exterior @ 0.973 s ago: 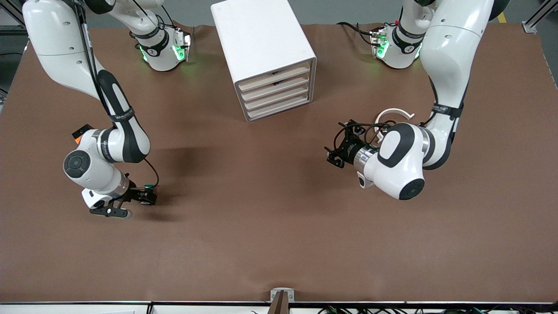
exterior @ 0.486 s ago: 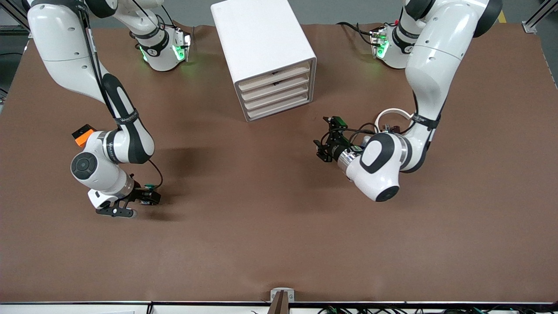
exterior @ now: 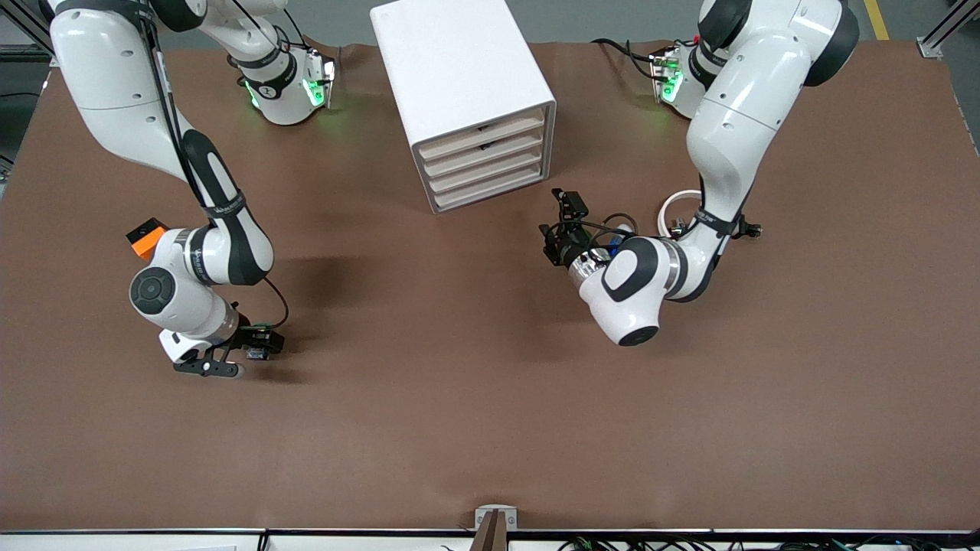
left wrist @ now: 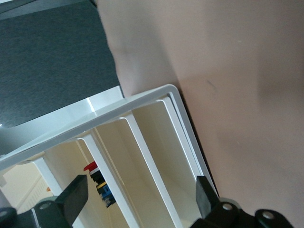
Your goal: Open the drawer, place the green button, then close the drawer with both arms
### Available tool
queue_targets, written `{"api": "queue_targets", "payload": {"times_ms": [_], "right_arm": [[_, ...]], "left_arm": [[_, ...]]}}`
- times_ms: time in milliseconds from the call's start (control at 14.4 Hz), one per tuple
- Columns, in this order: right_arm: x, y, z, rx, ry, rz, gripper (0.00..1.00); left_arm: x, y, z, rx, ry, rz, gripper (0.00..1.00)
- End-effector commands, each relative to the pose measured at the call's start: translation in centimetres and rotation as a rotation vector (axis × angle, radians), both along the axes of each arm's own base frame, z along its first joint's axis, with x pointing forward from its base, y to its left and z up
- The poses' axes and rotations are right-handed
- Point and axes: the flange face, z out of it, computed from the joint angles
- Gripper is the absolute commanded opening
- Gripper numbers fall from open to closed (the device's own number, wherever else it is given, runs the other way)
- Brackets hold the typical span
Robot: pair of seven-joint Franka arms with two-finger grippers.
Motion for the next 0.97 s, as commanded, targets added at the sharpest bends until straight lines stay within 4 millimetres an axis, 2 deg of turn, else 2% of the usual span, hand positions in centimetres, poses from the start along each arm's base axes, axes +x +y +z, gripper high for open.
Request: {"api": "queue_targets", "payload": {"times_ms": [0, 69, 208, 486, 625, 903], "right_arm": [[-0.4, 0.2, 0.3, -0.007, 0.008, -0.004, 0.00], [-0.3, 0.2, 0.3, -0.007, 0.008, -0.003, 0.00], [0.0, 0.4, 0.6, -0.005, 0.001, 0.001, 0.00], [1.2, 0.3, 2.9, -0.002, 0.034, -0.006, 0.00], [1.4, 0.4, 5.8, 0.002, 0.058, -0.021, 0.00], [0.1, 0.7, 15.4, 0.012, 0.098, -0.063, 0.00]], "left_arm": [[-0.9, -1.1, -0.6, 0.032, 0.065, 0.001, 0.85], [-1.4, -1.5, -0.9, 0.036, 0.076, -0.006, 0.76], [-2.0, -2.1, -1.3, 0.038, 0.087, -0.018, 0.66], [-4.5, -2.9, -2.9, 0.082, 0.184, -0.035, 0.65], [-5.9, -3.7, -3.8, 0.092, 0.212, -0.054, 0.65], [-7.8, -4.7, -4.9, 0.115, 0.249, -0.074, 0.64]]}}
